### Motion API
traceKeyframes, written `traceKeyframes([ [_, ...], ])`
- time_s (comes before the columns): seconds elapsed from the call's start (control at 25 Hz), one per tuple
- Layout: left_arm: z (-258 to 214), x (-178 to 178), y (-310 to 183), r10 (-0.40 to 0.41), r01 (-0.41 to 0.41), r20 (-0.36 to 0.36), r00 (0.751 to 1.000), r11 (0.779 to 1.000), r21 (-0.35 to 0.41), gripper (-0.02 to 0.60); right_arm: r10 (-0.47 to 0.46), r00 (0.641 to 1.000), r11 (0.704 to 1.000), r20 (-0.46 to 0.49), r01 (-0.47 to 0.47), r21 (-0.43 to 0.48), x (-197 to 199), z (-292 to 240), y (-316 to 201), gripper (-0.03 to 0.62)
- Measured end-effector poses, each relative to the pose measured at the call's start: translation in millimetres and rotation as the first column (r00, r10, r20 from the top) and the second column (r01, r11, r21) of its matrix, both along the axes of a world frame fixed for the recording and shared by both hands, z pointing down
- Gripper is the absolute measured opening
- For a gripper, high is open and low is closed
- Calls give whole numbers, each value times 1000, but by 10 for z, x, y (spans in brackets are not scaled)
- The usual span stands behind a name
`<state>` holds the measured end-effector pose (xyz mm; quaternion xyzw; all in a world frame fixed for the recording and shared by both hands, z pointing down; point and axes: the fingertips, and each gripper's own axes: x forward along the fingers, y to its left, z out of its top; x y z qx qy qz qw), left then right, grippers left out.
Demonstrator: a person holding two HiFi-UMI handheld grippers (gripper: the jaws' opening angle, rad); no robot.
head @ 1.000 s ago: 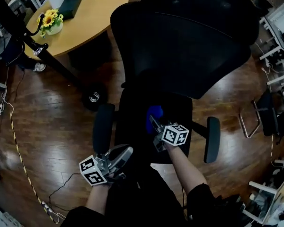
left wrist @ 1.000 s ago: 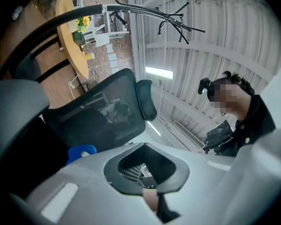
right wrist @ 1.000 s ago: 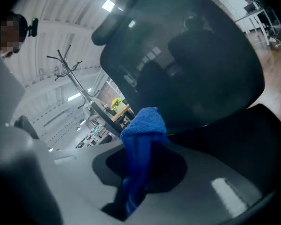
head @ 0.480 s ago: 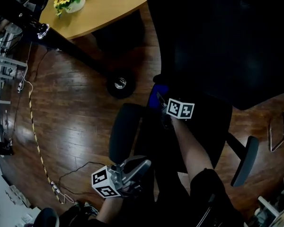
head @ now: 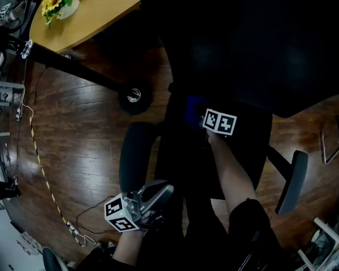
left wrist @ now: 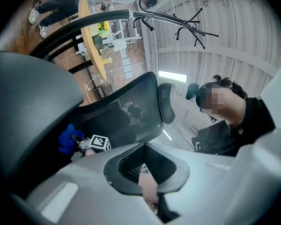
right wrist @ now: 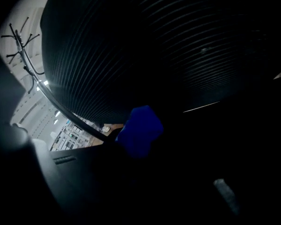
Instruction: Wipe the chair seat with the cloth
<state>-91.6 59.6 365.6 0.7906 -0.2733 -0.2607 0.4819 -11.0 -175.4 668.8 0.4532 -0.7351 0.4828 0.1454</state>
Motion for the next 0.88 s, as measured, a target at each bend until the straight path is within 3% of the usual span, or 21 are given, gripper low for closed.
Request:
traceKeyframes([
  [0.32, 21, 102, -96, 36, -36, -1, 999, 999, -8, -8, 240, 969, 970, -50, -242, -24, 1530, 0, 89, 61],
  [0.52, 92, 137, -109, 48, -47, 4, 999, 999, -16, -7, 298, 945, 953, -136, -301, -8, 2292, -99, 349, 61],
  [0.68, 104, 206, -93, 52, -51, 12, 999, 999, -18, -7, 339, 924, 939, -178, -345, 0, 2724, -161, 514, 61],
  [0.88, 99, 273, -78, 56, -55, 13, 998, 998, -19, -8, 329, 920, 942, -214, -335, 11, 2873, -180, 577, 61],
])
